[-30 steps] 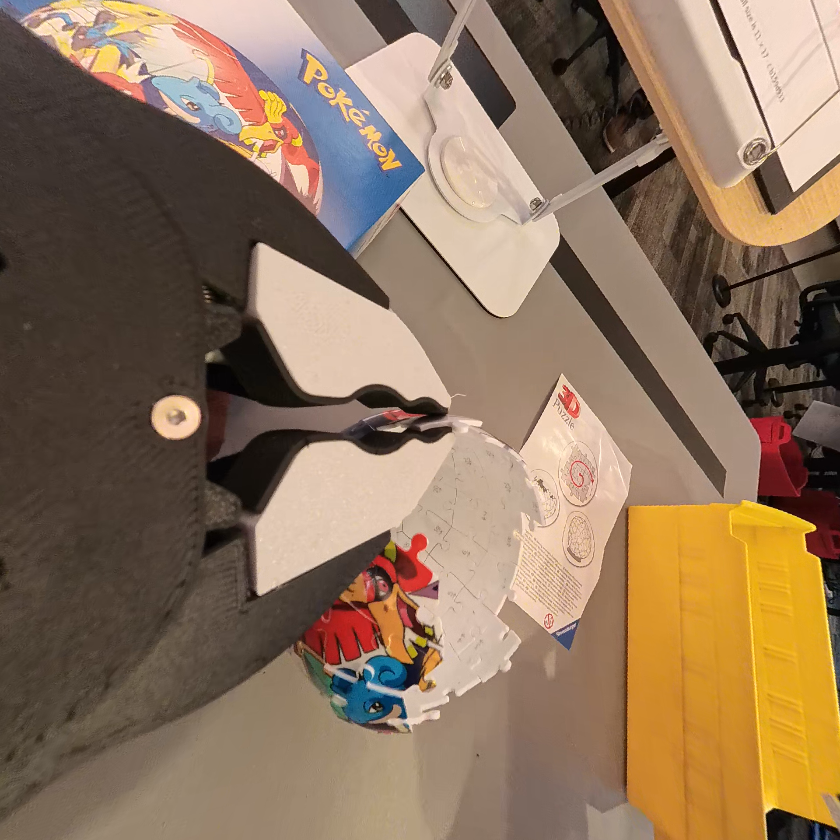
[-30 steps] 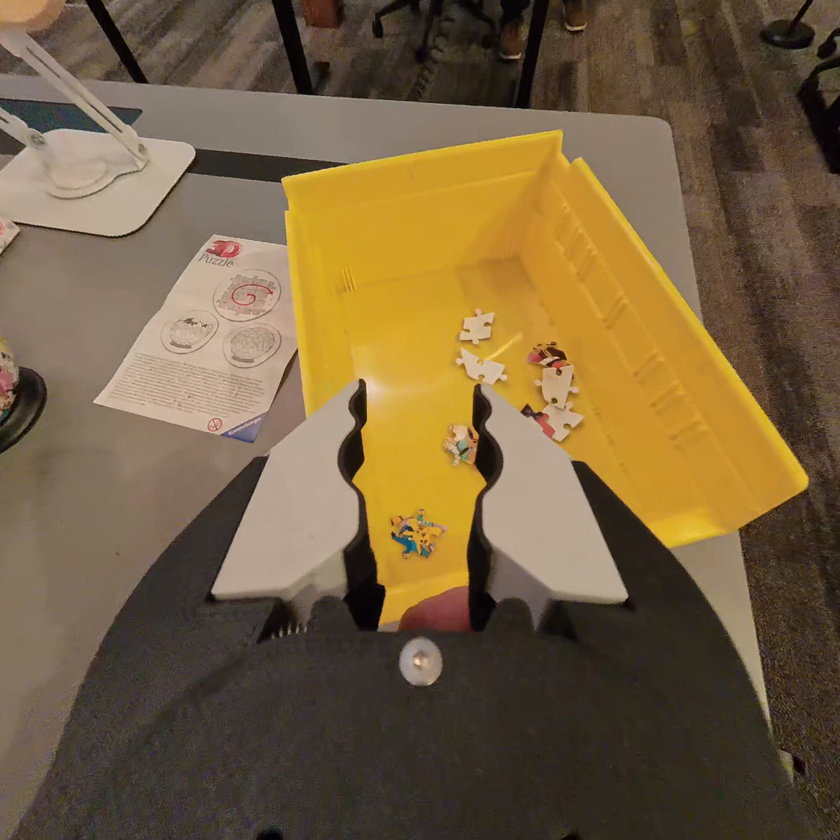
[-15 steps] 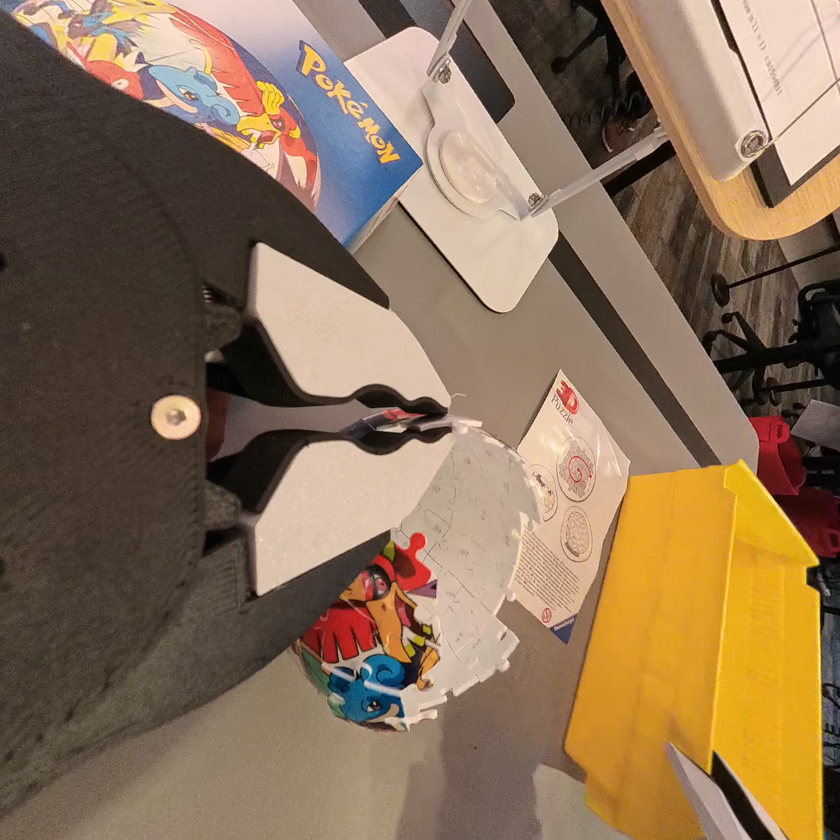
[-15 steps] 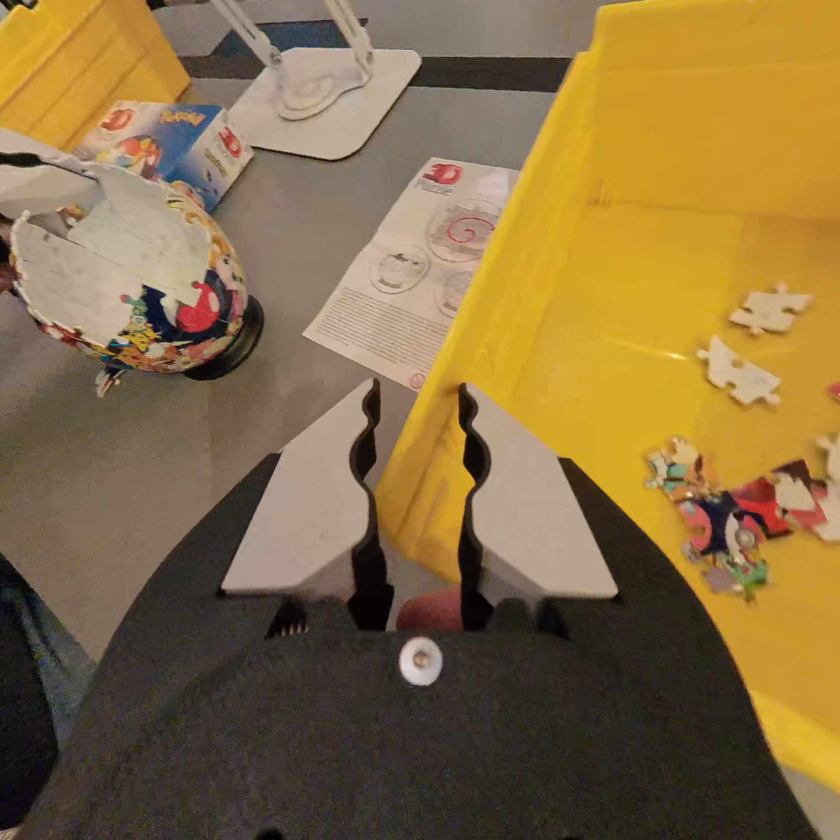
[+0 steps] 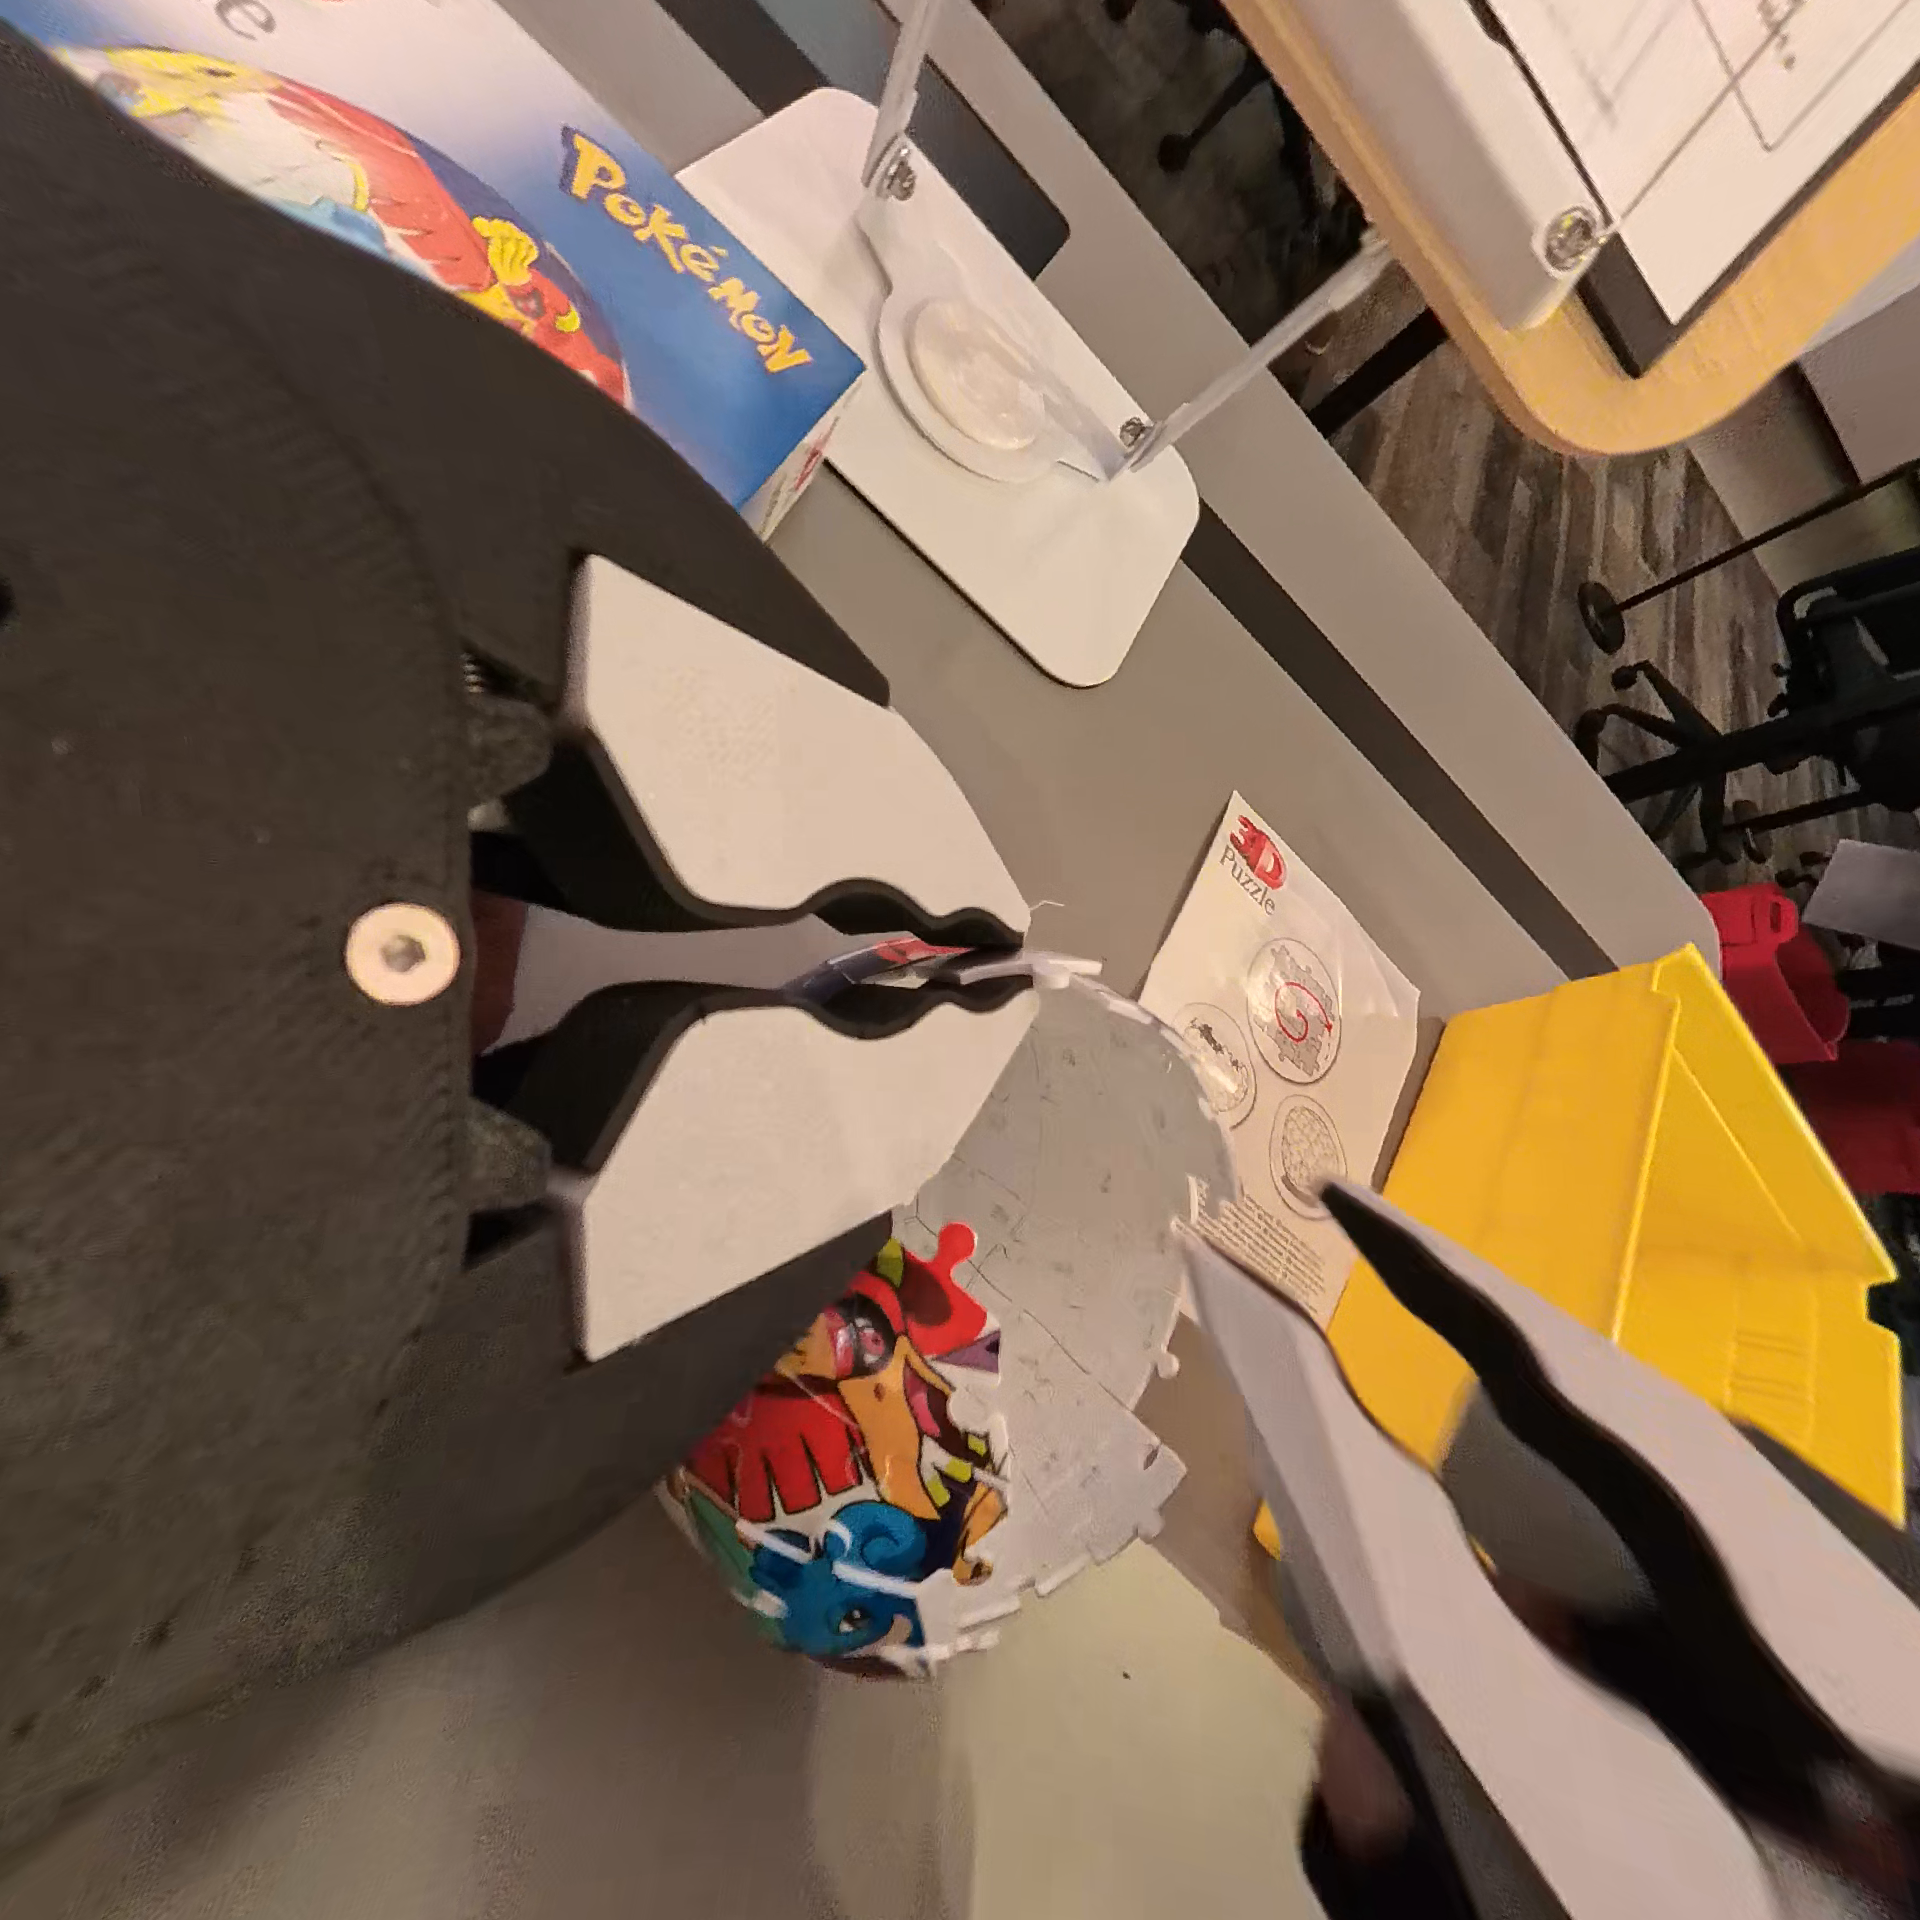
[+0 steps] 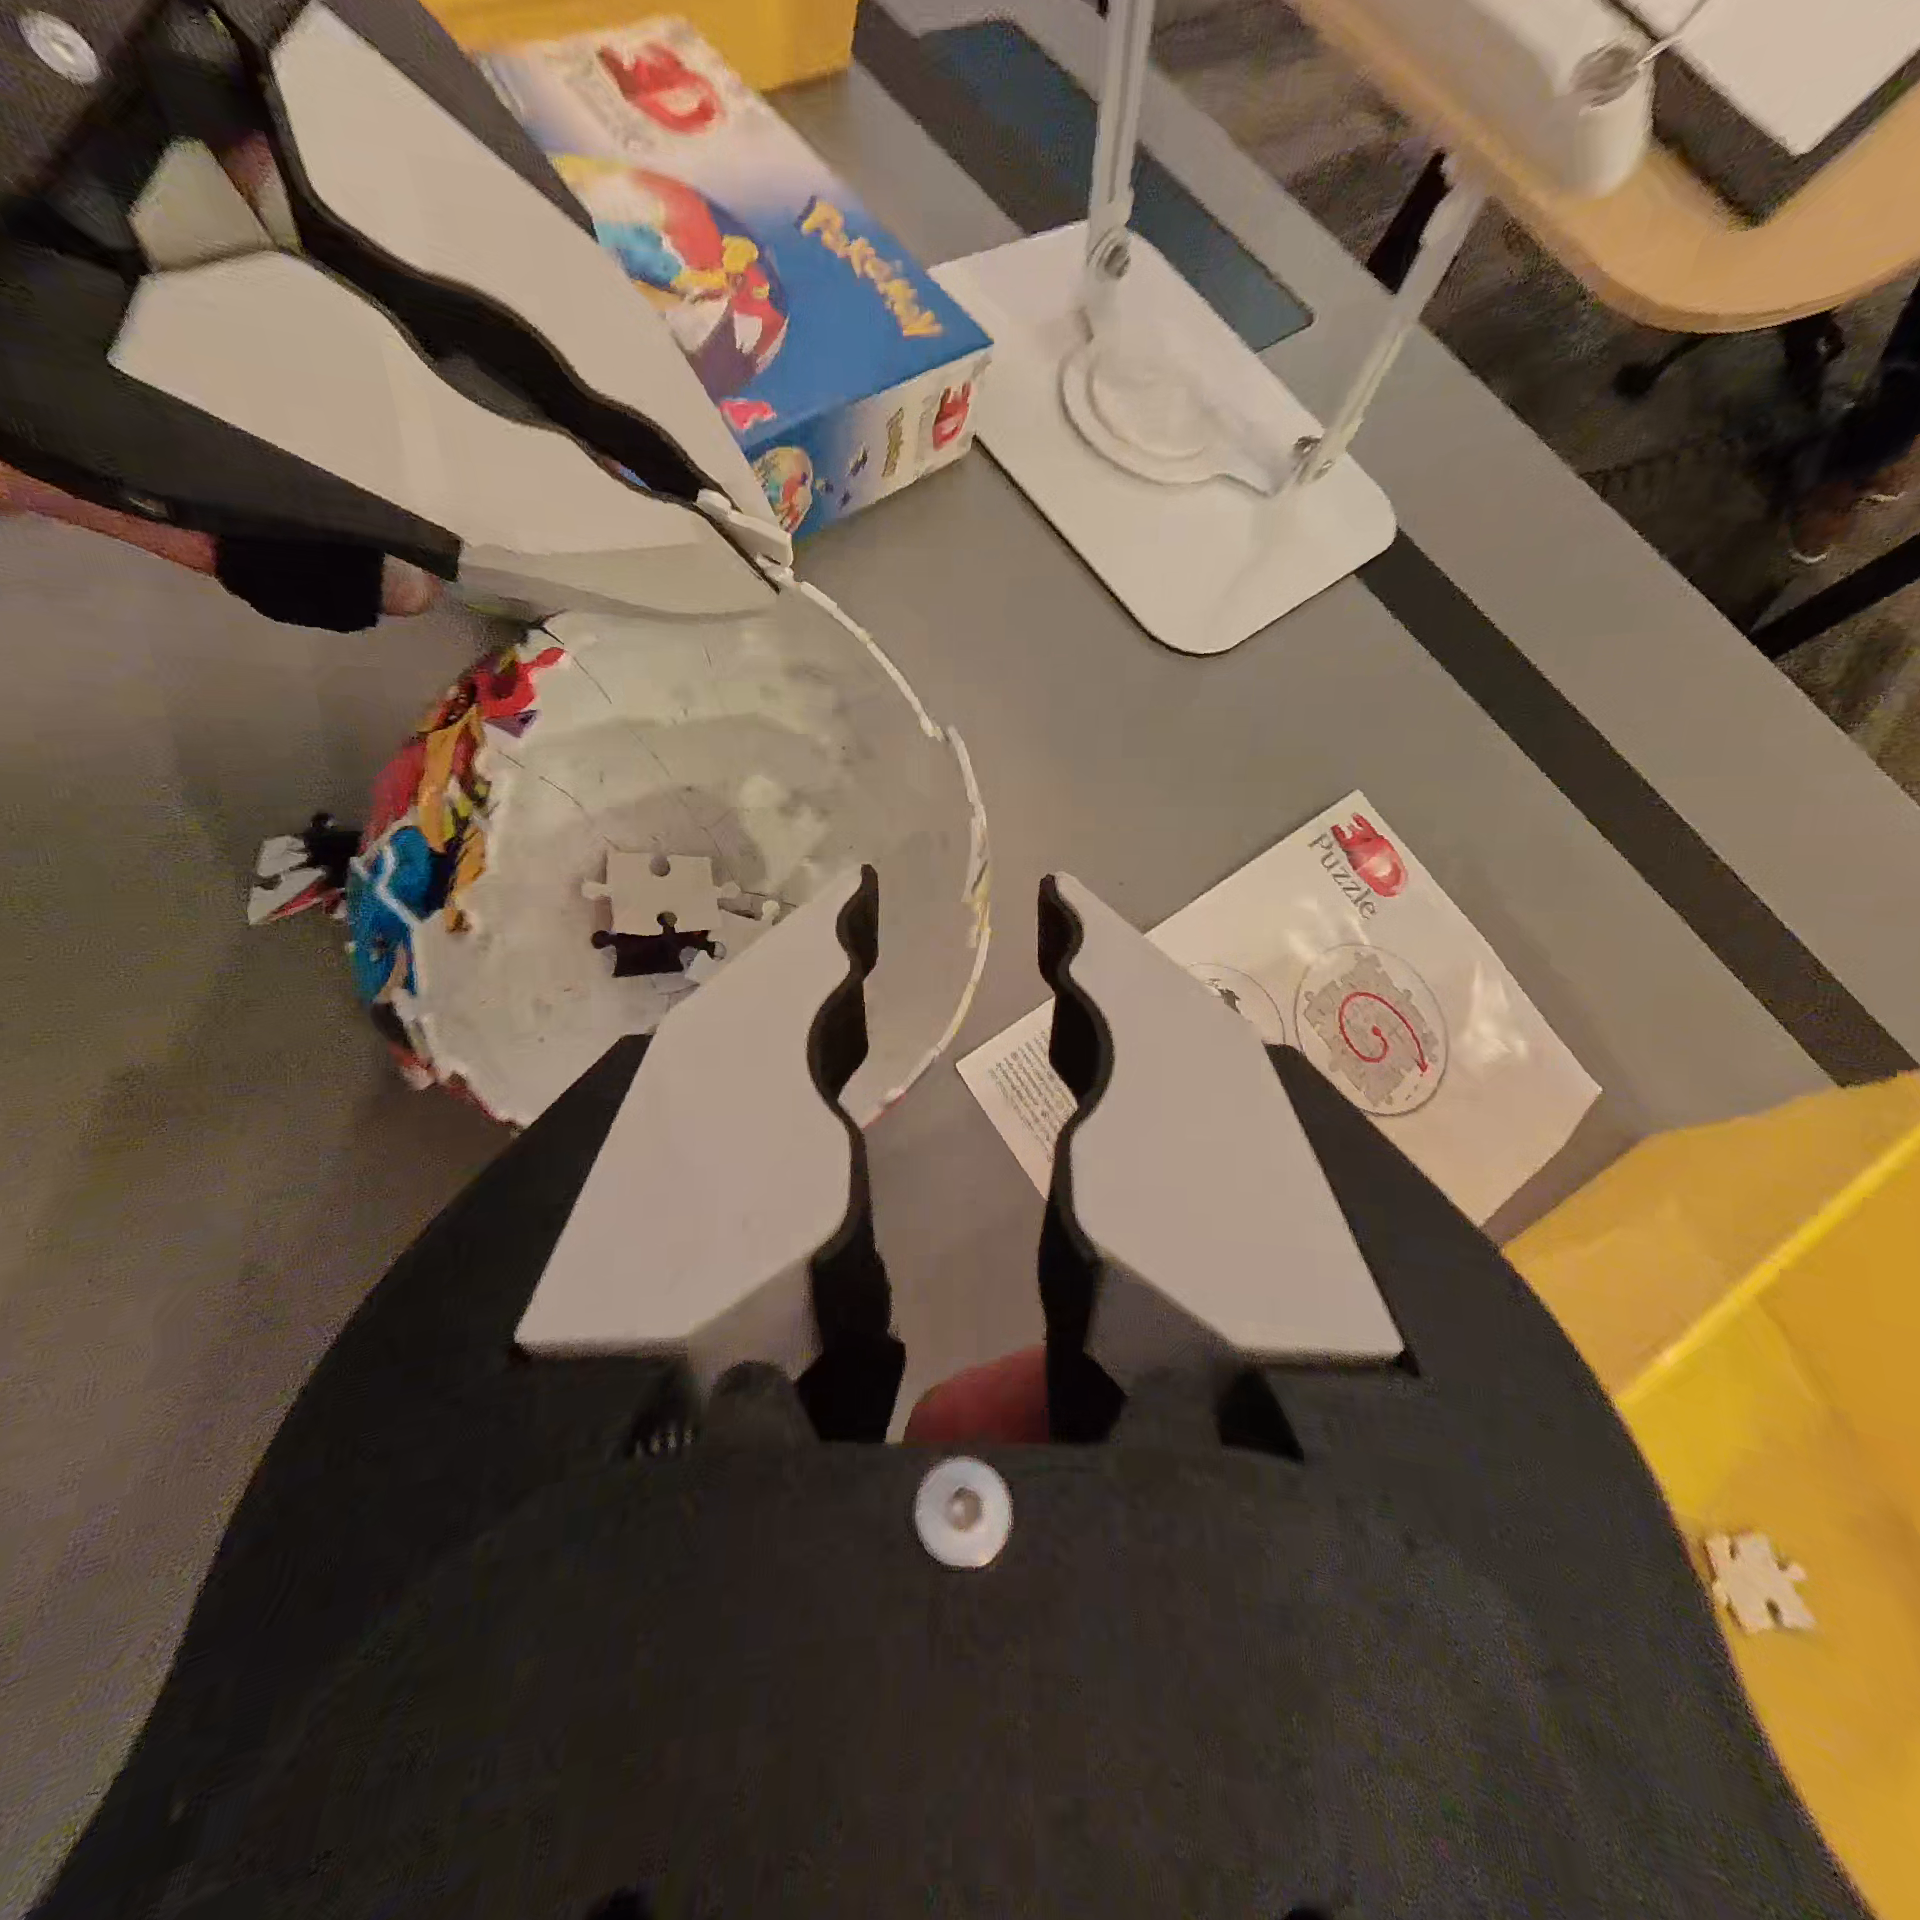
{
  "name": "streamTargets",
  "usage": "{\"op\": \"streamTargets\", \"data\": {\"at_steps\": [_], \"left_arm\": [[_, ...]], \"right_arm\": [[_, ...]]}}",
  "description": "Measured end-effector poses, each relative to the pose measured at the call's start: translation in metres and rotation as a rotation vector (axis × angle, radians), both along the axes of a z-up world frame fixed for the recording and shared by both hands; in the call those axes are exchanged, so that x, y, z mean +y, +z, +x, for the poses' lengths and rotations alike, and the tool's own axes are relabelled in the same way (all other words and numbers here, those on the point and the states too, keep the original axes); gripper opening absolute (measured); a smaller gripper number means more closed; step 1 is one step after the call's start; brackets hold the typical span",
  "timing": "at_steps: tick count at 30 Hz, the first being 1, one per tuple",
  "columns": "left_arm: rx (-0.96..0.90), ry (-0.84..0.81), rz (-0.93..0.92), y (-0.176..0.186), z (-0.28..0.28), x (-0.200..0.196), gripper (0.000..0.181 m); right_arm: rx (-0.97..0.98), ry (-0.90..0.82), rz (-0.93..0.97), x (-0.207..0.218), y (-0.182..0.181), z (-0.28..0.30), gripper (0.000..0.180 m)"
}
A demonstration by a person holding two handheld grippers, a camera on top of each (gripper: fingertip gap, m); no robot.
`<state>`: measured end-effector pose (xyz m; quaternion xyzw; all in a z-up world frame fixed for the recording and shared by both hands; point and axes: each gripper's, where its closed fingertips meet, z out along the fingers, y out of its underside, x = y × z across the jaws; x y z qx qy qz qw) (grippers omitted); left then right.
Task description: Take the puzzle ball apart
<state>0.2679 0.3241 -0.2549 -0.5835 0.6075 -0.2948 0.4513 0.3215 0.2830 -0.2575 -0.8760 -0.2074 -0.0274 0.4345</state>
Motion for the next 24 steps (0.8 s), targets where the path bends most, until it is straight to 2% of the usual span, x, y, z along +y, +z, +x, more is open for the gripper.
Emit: {"op": "streamTargets", "data": {"at_steps": [3, 5, 9, 13, 14, 15, 16, 18, 19, 20, 21, 24], "left_arm": [[0.017, -0.01, 0.026, 0.001, 0.0, 0.001, 0.004], [0.02, -0.012, 0.038, 0.0, 0.0, 0.003, 0.004], [-0.024, -0.028, -0.023, -0.002, -0.001, 0.005, 0.004], [-0.027, -0.056, 0.001, -0.002, 0.001, 0.0, 0.003], [-0.037, -0.077, -0.019, 0.0, 0.001, -0.003, 0.003], [-0.041, -0.091, -0.031, 0.0, 0.001, -0.005, 0.003], [-0.049, -0.096, -0.031, 0.0, 0.002, -0.006, 0.003], [-0.044, -0.071, -0.031, 0.0, 0.004, -0.003, 0.003], [-0.039, -0.052, -0.04, 0.001, 0.004, 0.0, 0.003], [-0.036, -0.025, -0.038, 0.001, 0.004, 0.005, 0.003], [-0.035, -0.012, -0.027, 0.002, 0.002, 0.009, 0.003], [-0.058, -0.049, -0.038, 0.003, -0.001, 0.005, 0.003]], "right_arm": [[-0.099, 0.011, -0.053, 0.017, -0.021, 0.005, 0.001], [-0.051, 0.003, -0.06, 0.018, -0.021, 0.004, 0.0], [0.268, -0.022, -0.078, 0.011, -0.018, -0.002, 0.001], [0.463, -0.041, -0.1, 0.004, -0.016, -0.002, 0.002], [0.462, -0.035, -0.098, 0.002, -0.016, -0.002, 0.002], [0.407, -0.04, -0.083, 0.001, -0.015, 0.0, 0.001], [0.268, -0.044, -0.052, 0.002, -0.014, 0.002, 0.001], [-0.126, -0.024, 0.012, 0.004, -0.011, 0.003, 0.0], [-0.218, -0.025, 0.027, 0.004, -0.009, 0.001, 0.0], [-0.232, -0.019, 0.043, 0.005, -0.007, -0.003, 0.0], [-0.164, -0.016, 0.049, 0.005, -0.007, -0.006, 0.0], [0.295, -0.058, 0.014, 0.004, -0.004, -0.005, 0.0]]}}
